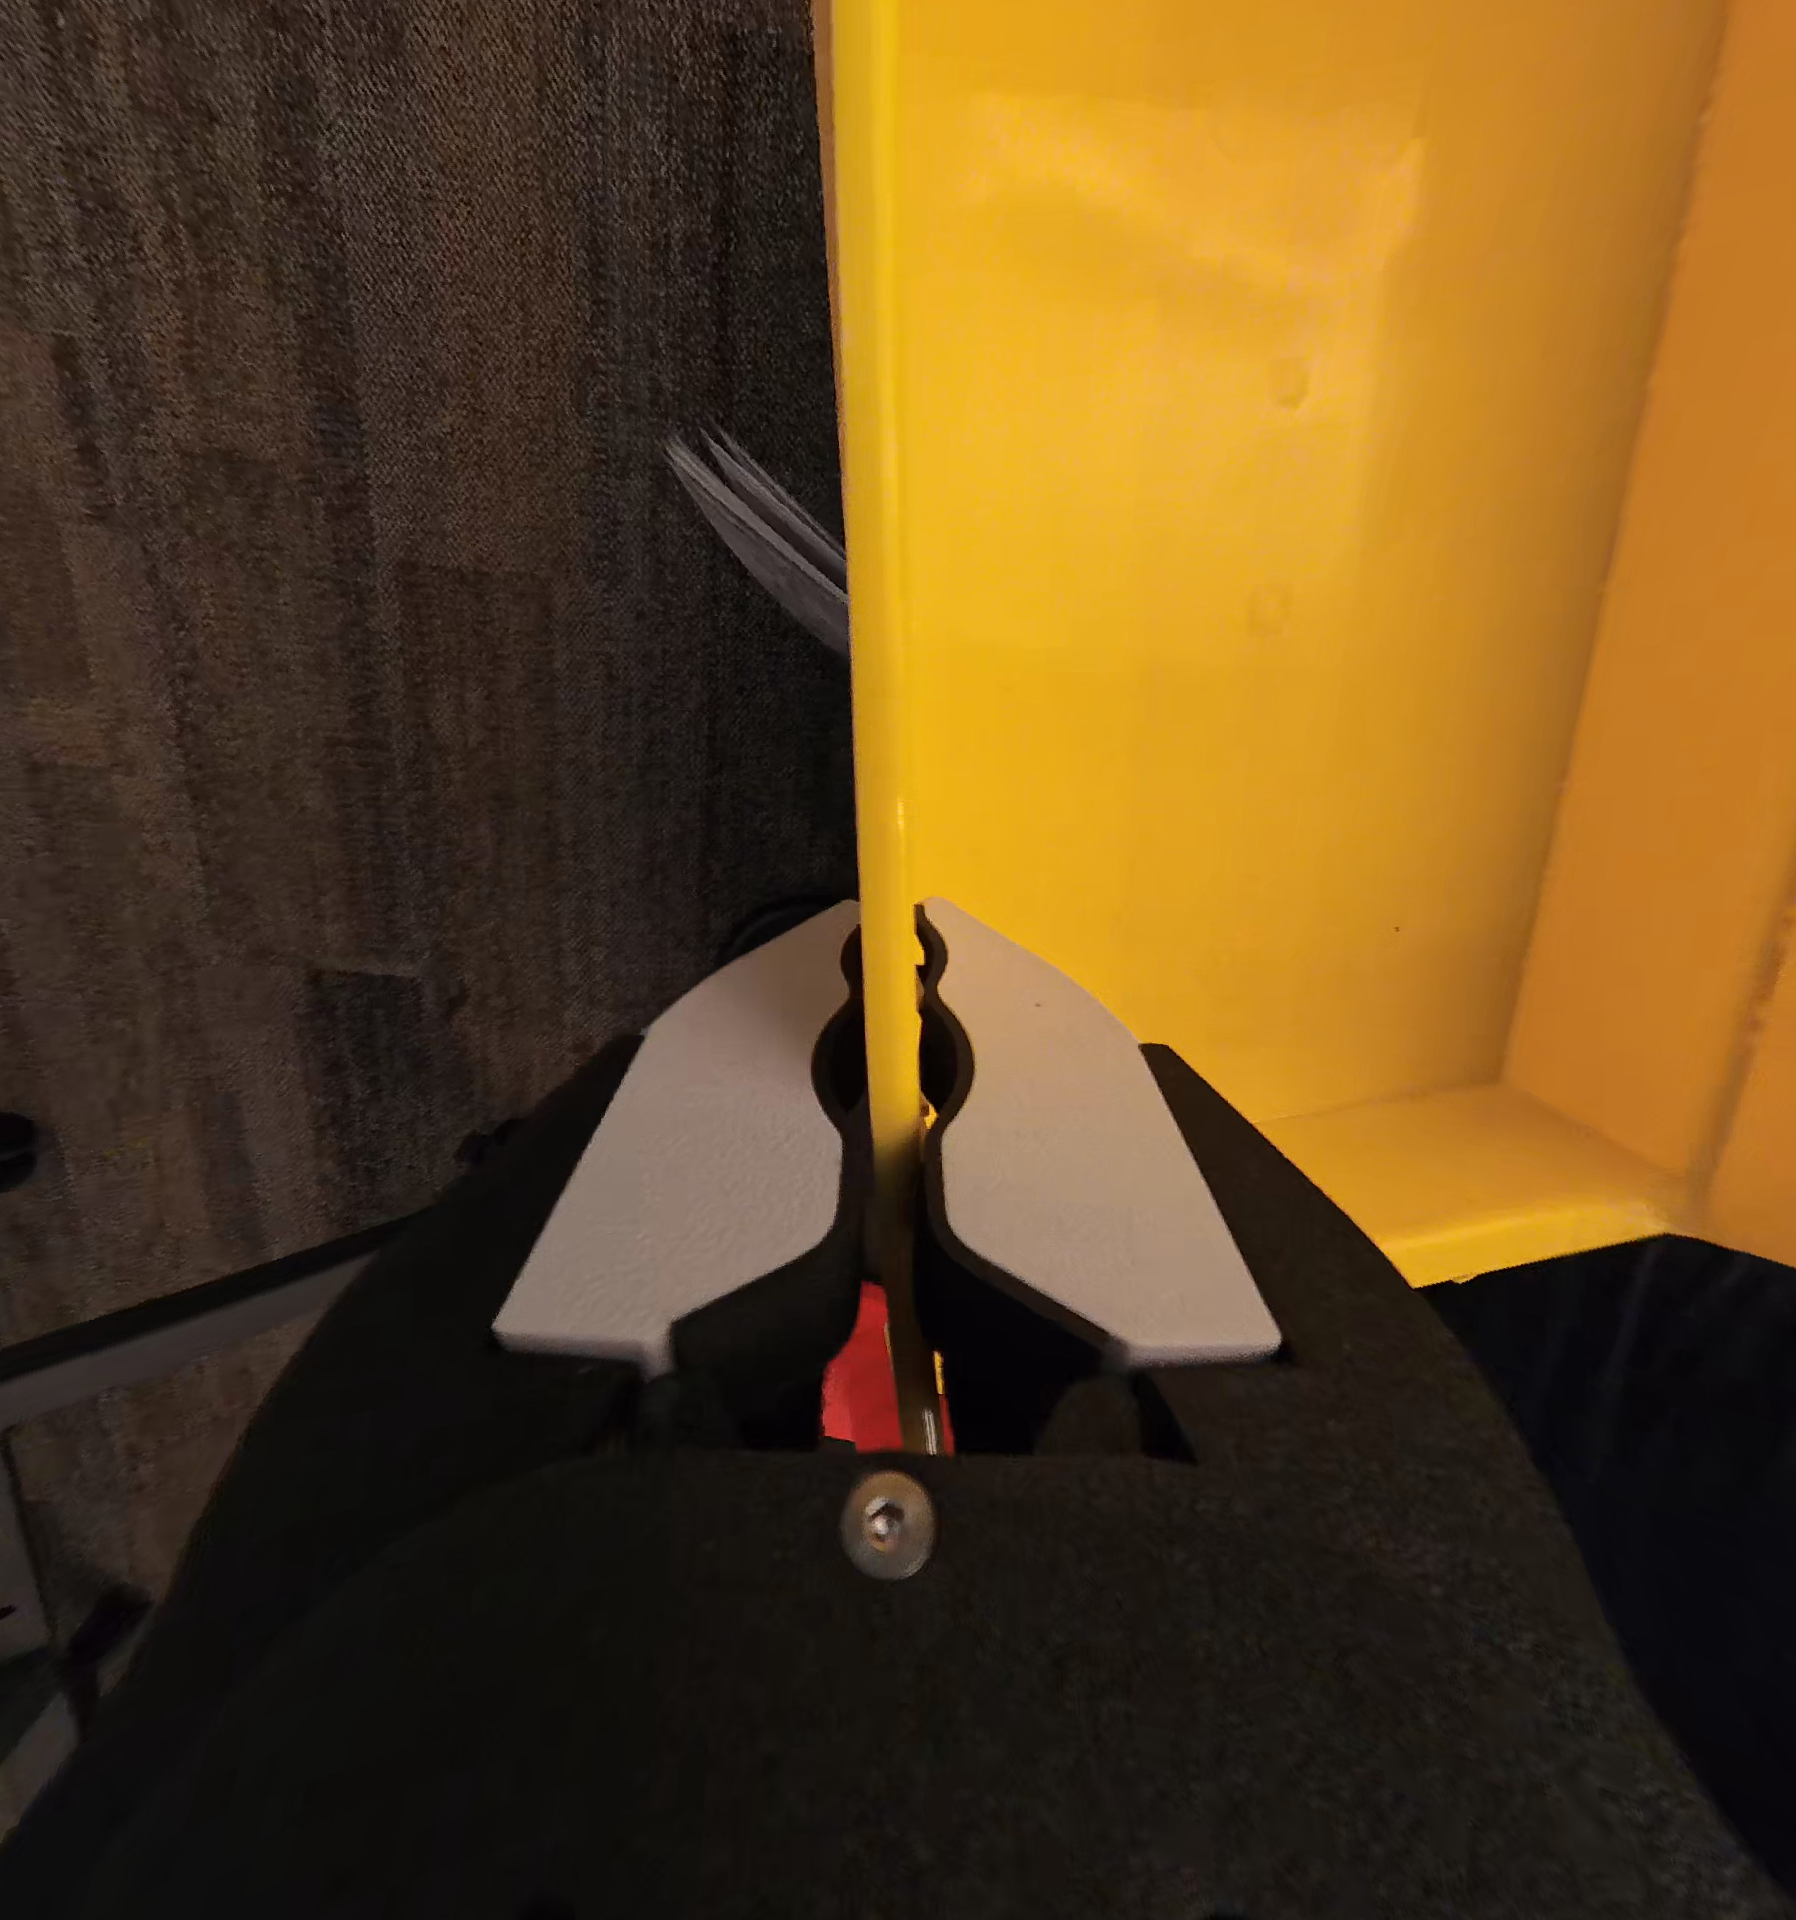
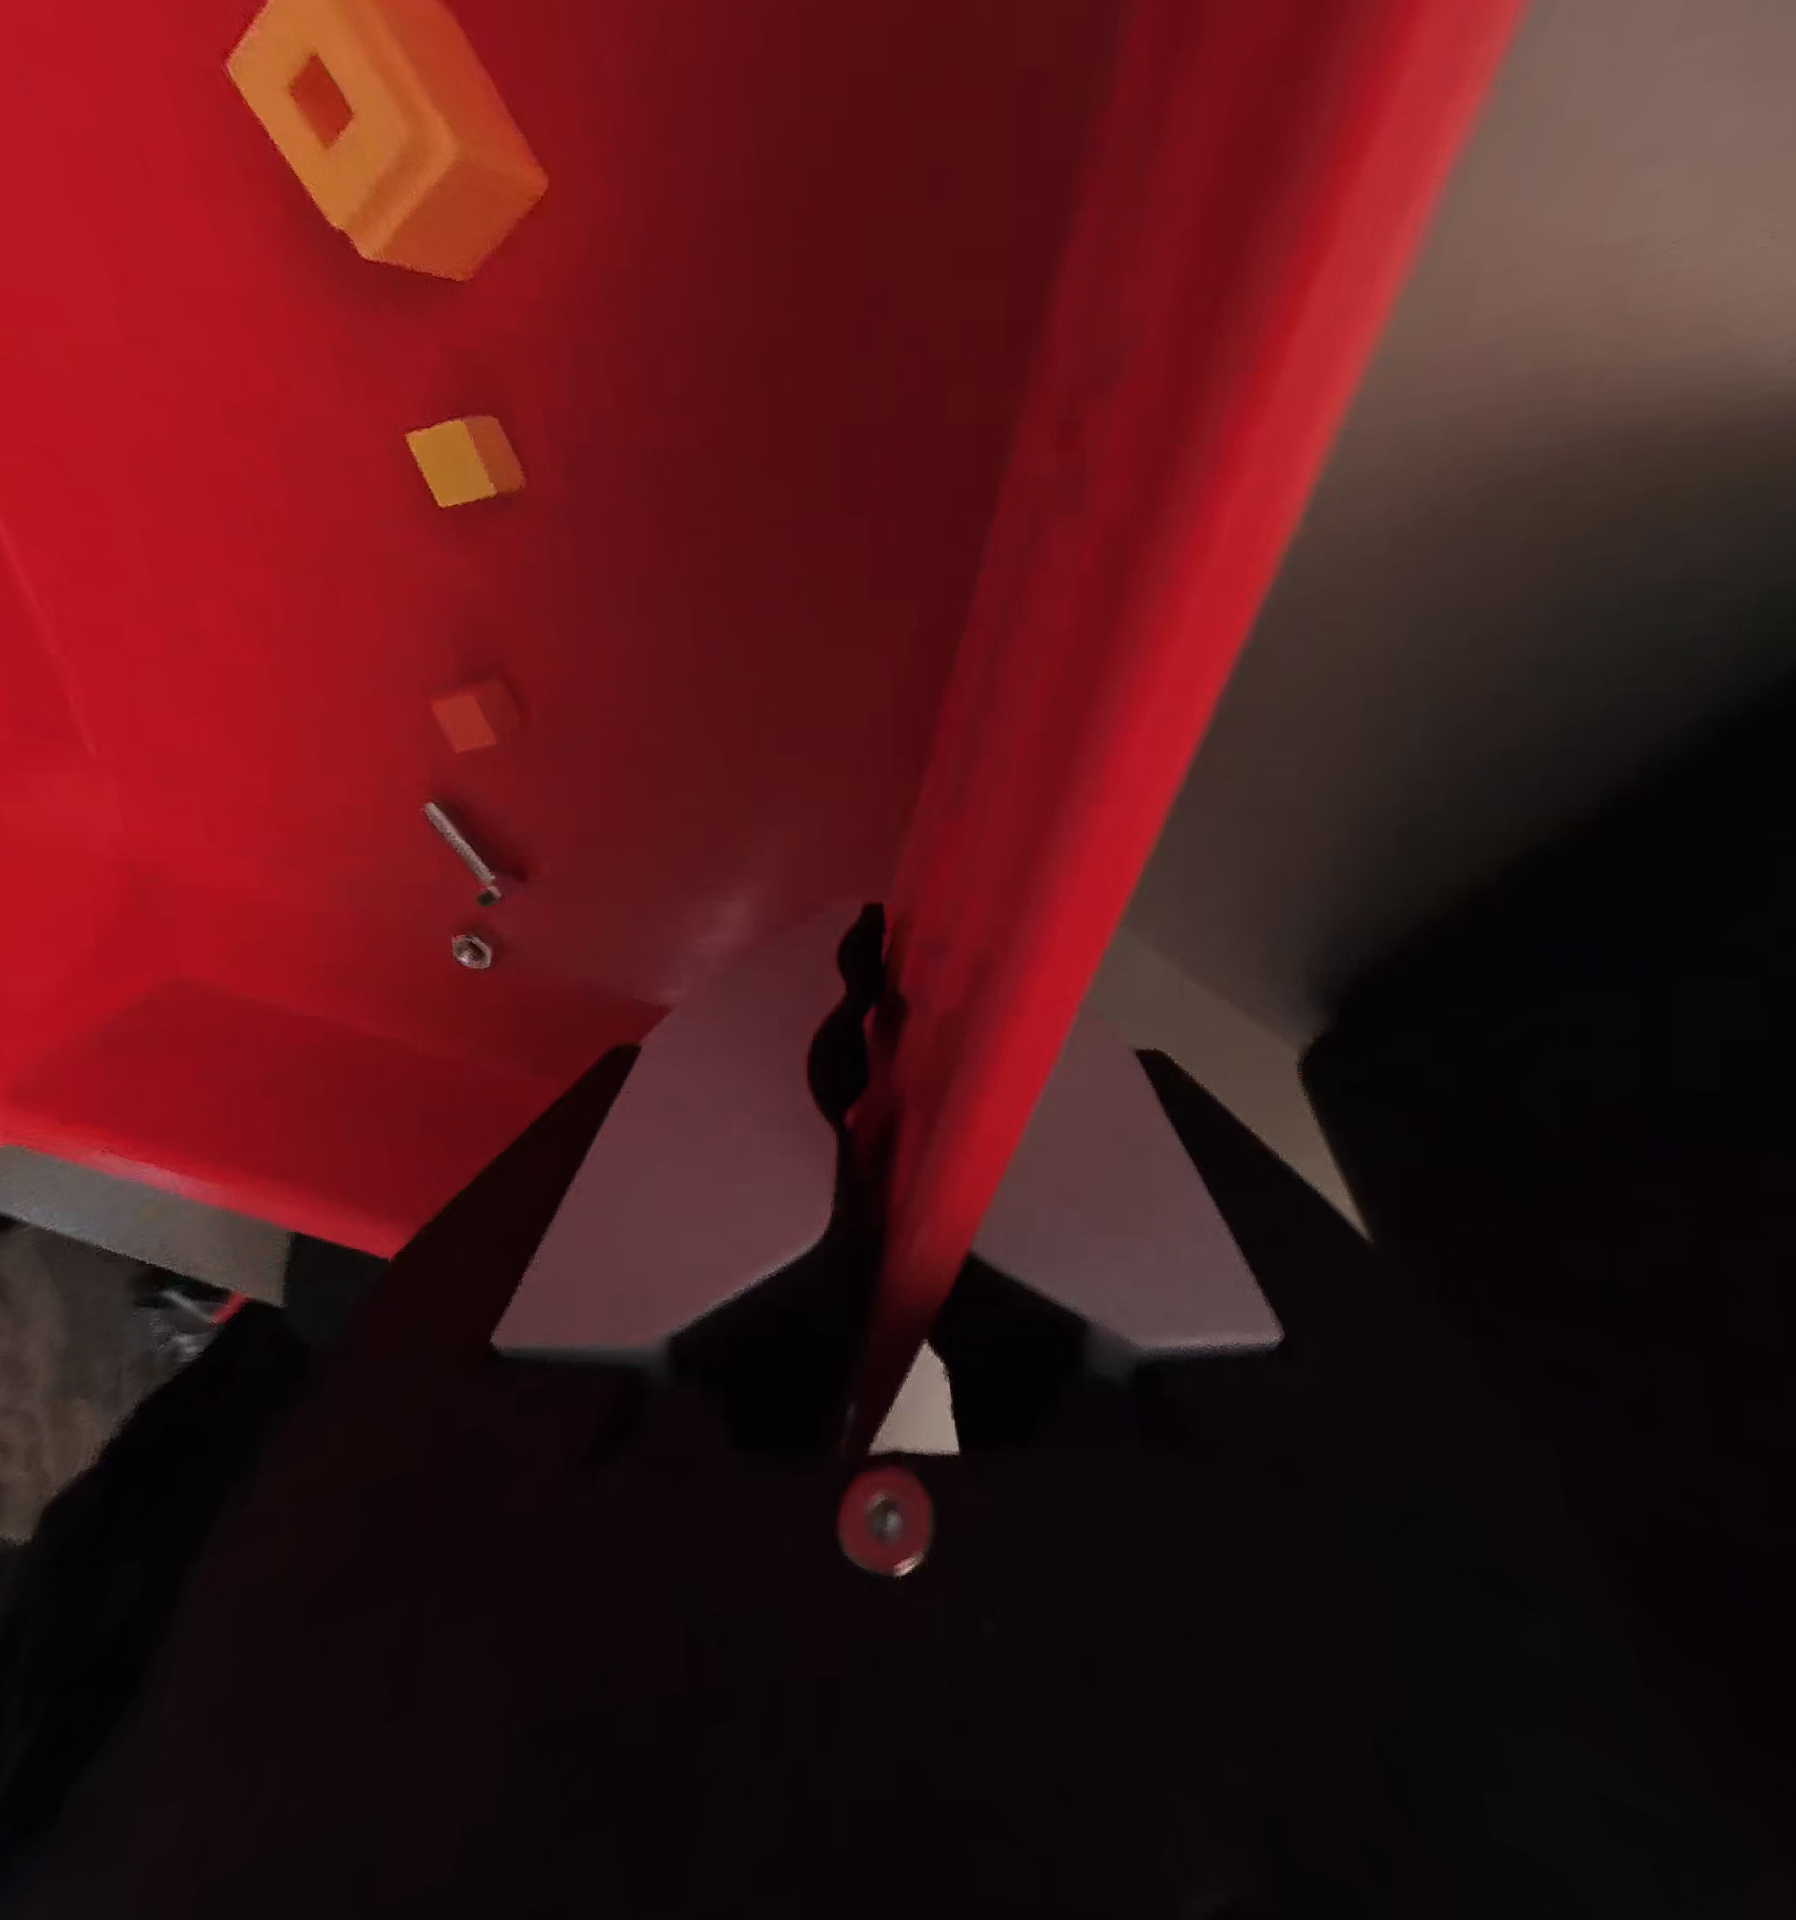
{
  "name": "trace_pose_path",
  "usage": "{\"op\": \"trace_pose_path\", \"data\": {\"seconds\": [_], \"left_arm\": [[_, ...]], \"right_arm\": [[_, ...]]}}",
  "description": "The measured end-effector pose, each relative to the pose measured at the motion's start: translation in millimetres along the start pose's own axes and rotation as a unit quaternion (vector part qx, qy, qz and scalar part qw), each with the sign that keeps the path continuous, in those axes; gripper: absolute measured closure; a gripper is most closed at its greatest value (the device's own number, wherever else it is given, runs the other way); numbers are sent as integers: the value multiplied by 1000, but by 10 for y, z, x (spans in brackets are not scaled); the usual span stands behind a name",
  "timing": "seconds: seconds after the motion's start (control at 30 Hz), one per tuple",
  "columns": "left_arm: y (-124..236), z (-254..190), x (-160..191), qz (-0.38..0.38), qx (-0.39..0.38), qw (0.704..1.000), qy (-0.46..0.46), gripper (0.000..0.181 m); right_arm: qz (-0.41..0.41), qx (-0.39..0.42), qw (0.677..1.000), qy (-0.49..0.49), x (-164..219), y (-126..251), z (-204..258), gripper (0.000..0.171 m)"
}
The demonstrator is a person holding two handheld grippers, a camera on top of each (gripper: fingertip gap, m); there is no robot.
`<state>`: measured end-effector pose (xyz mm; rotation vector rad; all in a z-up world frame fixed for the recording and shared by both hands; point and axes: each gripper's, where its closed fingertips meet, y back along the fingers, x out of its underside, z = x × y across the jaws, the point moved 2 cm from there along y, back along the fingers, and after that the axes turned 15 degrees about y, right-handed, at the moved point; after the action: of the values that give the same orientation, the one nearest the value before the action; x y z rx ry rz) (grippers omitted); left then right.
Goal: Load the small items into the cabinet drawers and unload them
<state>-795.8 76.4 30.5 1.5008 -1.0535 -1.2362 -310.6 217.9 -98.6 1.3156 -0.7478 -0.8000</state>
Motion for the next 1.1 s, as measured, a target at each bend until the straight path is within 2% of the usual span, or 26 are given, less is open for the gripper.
{"op": "trace_pose_path", "data": {"seconds": [0.2,0.3,0.43,0.6,0.7,0.8,0.93,1.1], "left_arm": [[221,-179,-87,-20,19,999,-21,176],[295,-337,-132,-29,34,999,-26,176],[390,-589,-161,-33,49,997,-47,176],[485,-953,-216,-34,58,995,-72,176],[522,-1196,-269,-34,53,994,-90,176],[528,-1530,-323,-32,53,991,-119,176],[546,-2151,-398,-25,56,983,-173,176],[740,-3219,-492,-31,57,963,-263,176]], "right_arm": [[-25,-38,998,-34,-54,-184,5,167],[-56,-49,997,-28,-87,-119,3,158],[-96,17,995,13,-48,282,-69,151],[-142,43,986,76,216,1187,48,152],[-119,32,989,82,639,1778,5,152],[-84,55,992,78,1248,2280,-212,150],[-42,50,996,54,2238,2641,-591,150],[-8,72,997,-41,3659,2908,-1303,150]]}}
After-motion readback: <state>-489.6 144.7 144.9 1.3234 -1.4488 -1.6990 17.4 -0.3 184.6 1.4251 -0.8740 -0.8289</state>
